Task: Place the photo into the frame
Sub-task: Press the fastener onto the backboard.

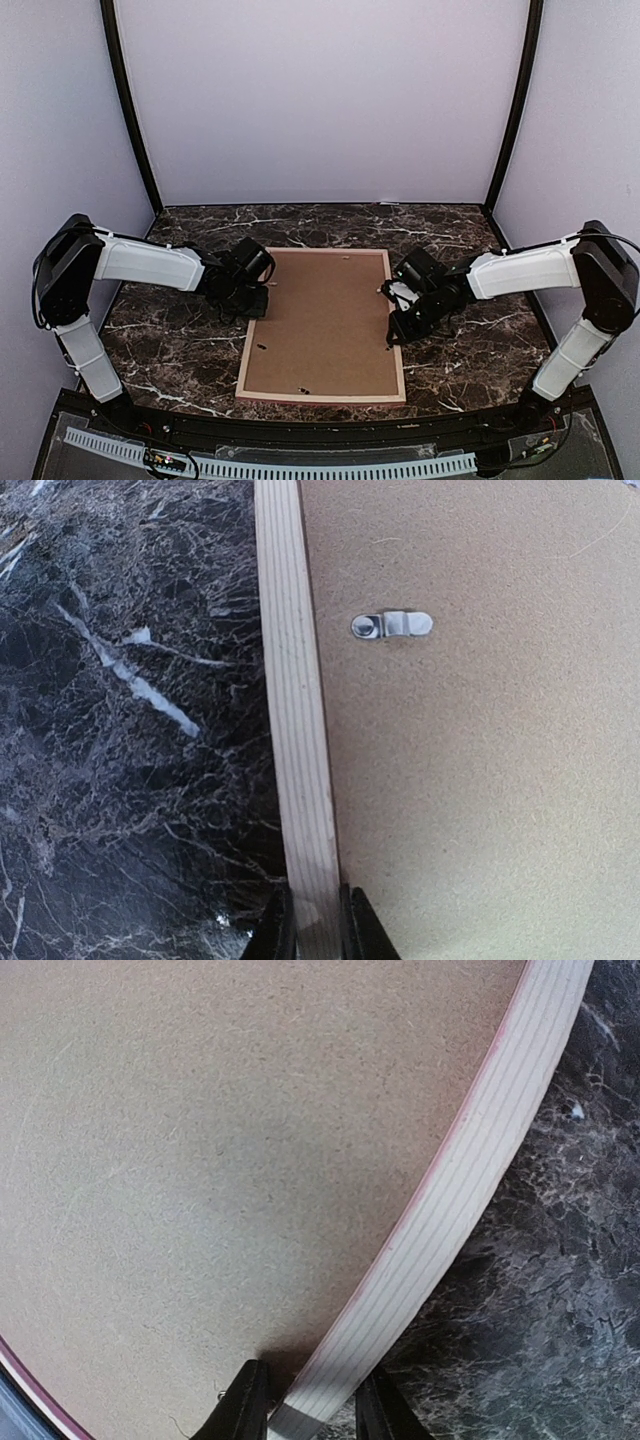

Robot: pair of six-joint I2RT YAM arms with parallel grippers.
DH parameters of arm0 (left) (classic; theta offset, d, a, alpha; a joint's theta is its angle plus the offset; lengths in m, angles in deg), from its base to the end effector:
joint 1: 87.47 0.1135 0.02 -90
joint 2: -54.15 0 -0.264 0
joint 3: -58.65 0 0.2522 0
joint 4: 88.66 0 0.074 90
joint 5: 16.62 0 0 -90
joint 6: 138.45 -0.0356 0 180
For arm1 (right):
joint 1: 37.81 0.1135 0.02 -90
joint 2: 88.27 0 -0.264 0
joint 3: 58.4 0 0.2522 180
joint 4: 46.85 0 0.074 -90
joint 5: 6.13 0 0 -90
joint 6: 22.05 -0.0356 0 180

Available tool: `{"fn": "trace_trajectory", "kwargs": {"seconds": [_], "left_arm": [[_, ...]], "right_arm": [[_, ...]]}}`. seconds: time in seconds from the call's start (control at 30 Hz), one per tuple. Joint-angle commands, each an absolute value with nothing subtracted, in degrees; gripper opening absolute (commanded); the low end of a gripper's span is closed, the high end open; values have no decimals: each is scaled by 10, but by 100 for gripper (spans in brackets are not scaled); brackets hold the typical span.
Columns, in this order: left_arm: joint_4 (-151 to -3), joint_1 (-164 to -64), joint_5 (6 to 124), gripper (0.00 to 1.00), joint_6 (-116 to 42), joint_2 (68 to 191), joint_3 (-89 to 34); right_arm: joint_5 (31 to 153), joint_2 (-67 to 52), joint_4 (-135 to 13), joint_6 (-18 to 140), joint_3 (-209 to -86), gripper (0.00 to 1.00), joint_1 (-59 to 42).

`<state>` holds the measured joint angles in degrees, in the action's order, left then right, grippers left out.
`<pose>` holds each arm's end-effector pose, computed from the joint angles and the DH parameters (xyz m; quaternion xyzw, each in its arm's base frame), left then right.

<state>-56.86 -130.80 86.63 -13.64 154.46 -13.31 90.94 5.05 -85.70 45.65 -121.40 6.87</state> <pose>0.2553 -0.2296 0.1592 0.0417 0.9594 -0.0747 0.2689 0.2045 0.2083 0.1476 -0.2014 0.9608 0.1501 0.1170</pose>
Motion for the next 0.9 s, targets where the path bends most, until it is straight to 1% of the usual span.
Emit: {"fn": "trace_trajectory", "kwargs": {"seconds": [0.0, 0.17, 0.23, 0.57, 0.67, 0.77, 0.87], "left_arm": [[-552, -1328, 844, 6, -141, 1524, -130], [-554, -1334, 849, 6, -129, 1523, -128], [-557, -1338, 850, 5, -122, 1522, -125], [-565, -1349, 857, 5, -103, 1522, -121], [-565, -1352, 858, 5, -101, 1520, -121], [-565, -1355, 861, 4, -98, 1516, -121], [-564, -1359, 865, 4, -94, 1513, -119]], "right_arm": [[947, 99, -883, 503, -1178, 29, 76], [970, 85, -876, 507, -1176, 30, 64], [978, 74, -872, 507, -1174, 32, 52], [975, 38, -859, 492, -1176, 52, -10], [949, 38, -855, 485, -1188, 58, -30], [913, 49, -850, 480, -1208, 66, -40], [884, 66, -838, 474, -1237, 71, -50]]}}
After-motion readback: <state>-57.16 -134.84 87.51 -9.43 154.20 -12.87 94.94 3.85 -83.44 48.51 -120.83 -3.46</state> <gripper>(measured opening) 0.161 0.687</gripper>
